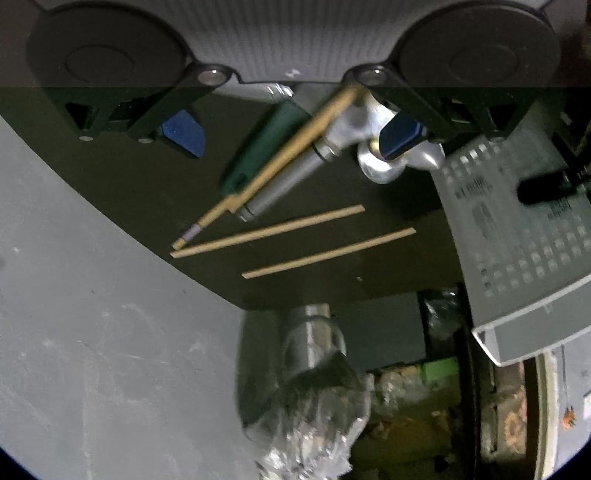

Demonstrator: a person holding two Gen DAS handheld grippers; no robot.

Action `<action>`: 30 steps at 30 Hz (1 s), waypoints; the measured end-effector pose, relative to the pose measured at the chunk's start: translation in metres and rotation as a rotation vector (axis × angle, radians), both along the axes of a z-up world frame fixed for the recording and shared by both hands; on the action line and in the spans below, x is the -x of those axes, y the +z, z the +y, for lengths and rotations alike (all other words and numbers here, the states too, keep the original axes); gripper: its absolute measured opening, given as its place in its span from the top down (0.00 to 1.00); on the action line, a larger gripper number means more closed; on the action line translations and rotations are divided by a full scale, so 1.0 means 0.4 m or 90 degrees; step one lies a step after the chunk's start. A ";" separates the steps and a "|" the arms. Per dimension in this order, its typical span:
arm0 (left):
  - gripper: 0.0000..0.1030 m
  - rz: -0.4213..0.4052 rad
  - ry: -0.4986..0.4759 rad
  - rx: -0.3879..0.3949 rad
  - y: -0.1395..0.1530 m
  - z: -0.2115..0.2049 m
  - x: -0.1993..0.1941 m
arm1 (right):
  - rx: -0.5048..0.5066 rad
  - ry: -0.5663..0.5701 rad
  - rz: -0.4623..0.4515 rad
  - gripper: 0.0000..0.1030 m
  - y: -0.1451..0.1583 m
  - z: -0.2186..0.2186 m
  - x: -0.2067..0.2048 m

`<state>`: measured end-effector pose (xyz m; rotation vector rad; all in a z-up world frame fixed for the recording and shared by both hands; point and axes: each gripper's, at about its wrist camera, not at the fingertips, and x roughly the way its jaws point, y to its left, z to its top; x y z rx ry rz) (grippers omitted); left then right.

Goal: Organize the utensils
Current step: 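Move the right gripper back over the utensil pile, then close the right gripper on the metal tube and lift it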

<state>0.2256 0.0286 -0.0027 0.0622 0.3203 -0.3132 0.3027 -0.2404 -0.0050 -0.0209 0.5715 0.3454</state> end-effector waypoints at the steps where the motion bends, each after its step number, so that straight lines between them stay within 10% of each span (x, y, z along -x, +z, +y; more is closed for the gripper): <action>1: 0.27 0.000 0.000 0.000 0.000 0.000 0.000 | -0.005 0.009 -0.005 0.00 0.004 0.006 -0.007; 16: 0.27 0.000 -0.003 0.001 0.001 -0.001 -0.007 | -0.015 -0.001 0.040 0.40 0.014 0.049 -0.152; 30: 0.27 0.000 -0.004 0.000 0.000 -0.002 -0.008 | 0.027 -0.043 0.090 0.44 0.004 0.061 -0.225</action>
